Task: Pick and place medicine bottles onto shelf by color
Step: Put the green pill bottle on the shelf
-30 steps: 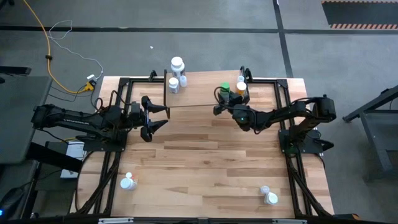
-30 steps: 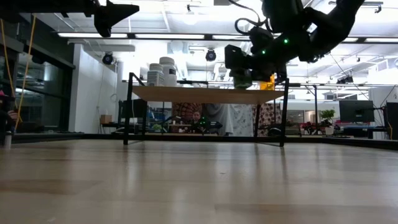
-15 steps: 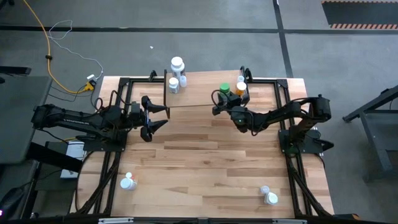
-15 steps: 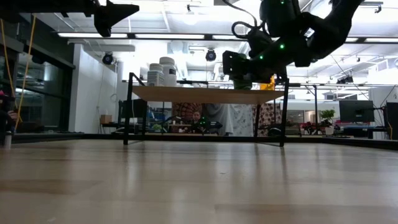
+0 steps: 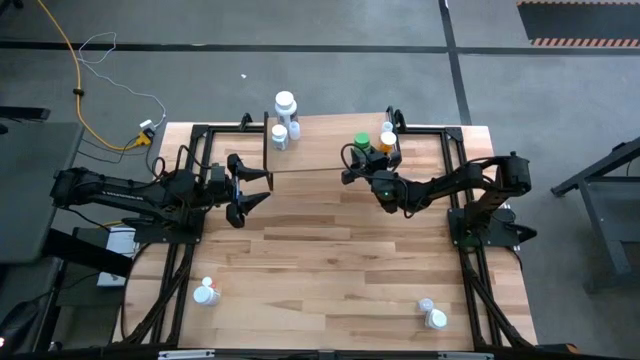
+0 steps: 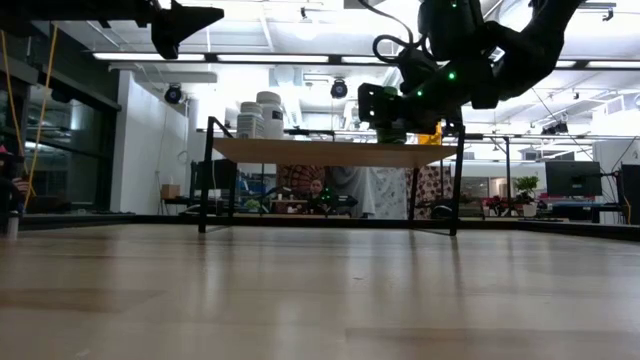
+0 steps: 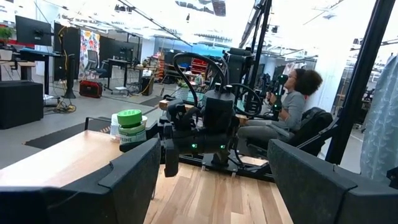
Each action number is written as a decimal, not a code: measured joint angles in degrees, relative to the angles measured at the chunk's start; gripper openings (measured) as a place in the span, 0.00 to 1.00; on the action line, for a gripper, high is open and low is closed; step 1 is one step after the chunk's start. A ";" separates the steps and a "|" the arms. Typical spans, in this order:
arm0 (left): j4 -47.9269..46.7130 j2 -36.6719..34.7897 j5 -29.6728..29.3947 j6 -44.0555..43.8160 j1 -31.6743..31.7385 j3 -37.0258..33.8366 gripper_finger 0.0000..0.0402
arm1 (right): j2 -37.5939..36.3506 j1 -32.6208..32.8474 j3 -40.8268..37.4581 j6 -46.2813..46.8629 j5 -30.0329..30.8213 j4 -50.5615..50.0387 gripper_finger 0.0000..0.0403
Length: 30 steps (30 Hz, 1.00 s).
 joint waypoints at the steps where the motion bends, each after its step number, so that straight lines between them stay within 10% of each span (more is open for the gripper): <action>1: 0.00 0.00 0.00 0.00 0.00 0.00 0.71 | 0.00 0.00 0.00 0.03 0.00 -0.14 0.54; 30: -0.02 0.00 0.02 0.00 -0.02 0.00 0.71 | 0.17 -0.07 -0.17 -0.45 0.17 -0.54 0.78</action>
